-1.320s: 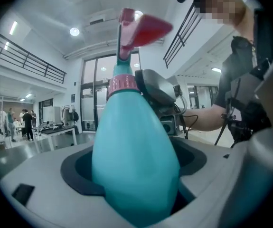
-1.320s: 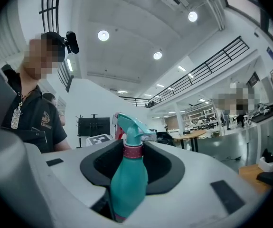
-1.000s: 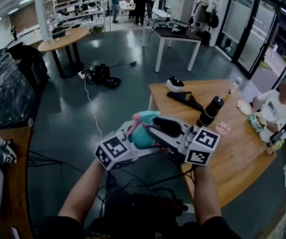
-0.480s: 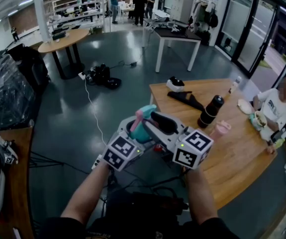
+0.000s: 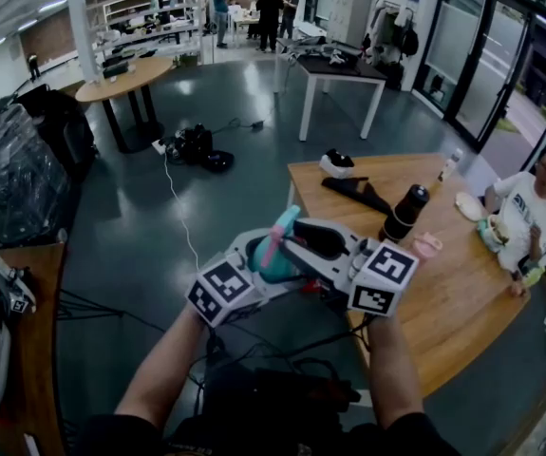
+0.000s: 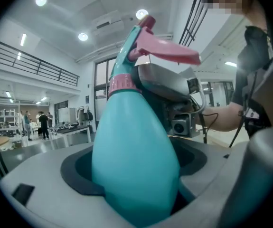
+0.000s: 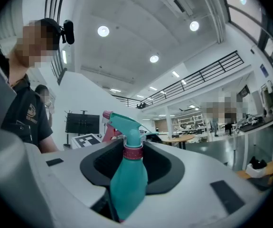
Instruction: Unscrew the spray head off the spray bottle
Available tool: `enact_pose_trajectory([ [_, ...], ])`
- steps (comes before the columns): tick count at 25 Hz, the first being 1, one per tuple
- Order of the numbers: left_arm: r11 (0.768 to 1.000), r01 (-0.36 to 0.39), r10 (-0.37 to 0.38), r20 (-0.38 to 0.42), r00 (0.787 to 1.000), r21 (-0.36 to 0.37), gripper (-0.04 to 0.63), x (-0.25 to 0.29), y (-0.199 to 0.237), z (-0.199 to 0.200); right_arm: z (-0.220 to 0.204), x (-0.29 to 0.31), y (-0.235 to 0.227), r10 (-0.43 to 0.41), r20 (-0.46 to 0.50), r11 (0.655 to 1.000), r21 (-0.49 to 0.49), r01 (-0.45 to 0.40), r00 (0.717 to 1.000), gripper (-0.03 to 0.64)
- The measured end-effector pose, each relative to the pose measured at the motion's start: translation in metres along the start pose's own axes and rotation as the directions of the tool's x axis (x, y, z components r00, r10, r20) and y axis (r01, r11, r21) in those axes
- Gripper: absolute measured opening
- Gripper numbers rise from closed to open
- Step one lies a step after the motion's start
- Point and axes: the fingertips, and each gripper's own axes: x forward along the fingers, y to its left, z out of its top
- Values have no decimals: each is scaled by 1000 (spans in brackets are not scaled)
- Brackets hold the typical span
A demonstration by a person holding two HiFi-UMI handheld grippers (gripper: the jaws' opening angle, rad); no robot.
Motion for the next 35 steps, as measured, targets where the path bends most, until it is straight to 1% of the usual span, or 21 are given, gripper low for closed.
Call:
enact_pose_trajectory([
  [2,999,46,-47,9,999,11,422,-2,-8,3,2,-4,5,76,-1,997,3,-76,997,140],
  [6,990,140,-141,30,990,20,422,-6,-24,7,4,-9,15,205,8,979,13,-205,979,140],
  [10,980,196,-197,54,979,17,422,-10,-33,10,5,-12,20,292,23,955,46,-293,956,141],
  [12,980,198,-198,65,978,18,422,-11,-34,12,6,-12,21,304,34,950,62,-306,952,141],
  [14,986,166,-166,67,984,13,422,-9,-28,11,4,-10,17,275,29,959,66,-277,961,145],
  [18,998,70,-69,67,995,-9,422,-8,-8,8,-3,-6,7,197,-4,979,55,-196,980,146],
  [21,1000,-12,13,52,999,-22,422,-9,8,4,-2,-8,-1,132,-2,990,43,-131,991,146],
  [23,997,-75,76,33,997,-36,422,-10,20,0,1,-9,-6,87,8,996,35,-87,996,146],
  [25,988,-149,150,12,989,-45,422,-10,34,-6,7,-11,-8,49,37,998,45,-51,998,146],
  [27,974,-221,220,-9,975,-46,422,-10,46,-11,15,-11,-7,16,71,998,58,-20,997,146],
  [29,960,-277,276,-25,961,-48,422,-10,55,-13,19,-9,-5,-22,85,999,51,18,996,152],
  [32,941,-332,330,-41,943,-63,422,-9,62,-16,20,-3,-3,-83,81,996,26,81,993,152],
  [35,932,-356,354,-48,934,-64,422,-9,64,-17,15,5,3,-101,61,995,3,101,993,152],
])
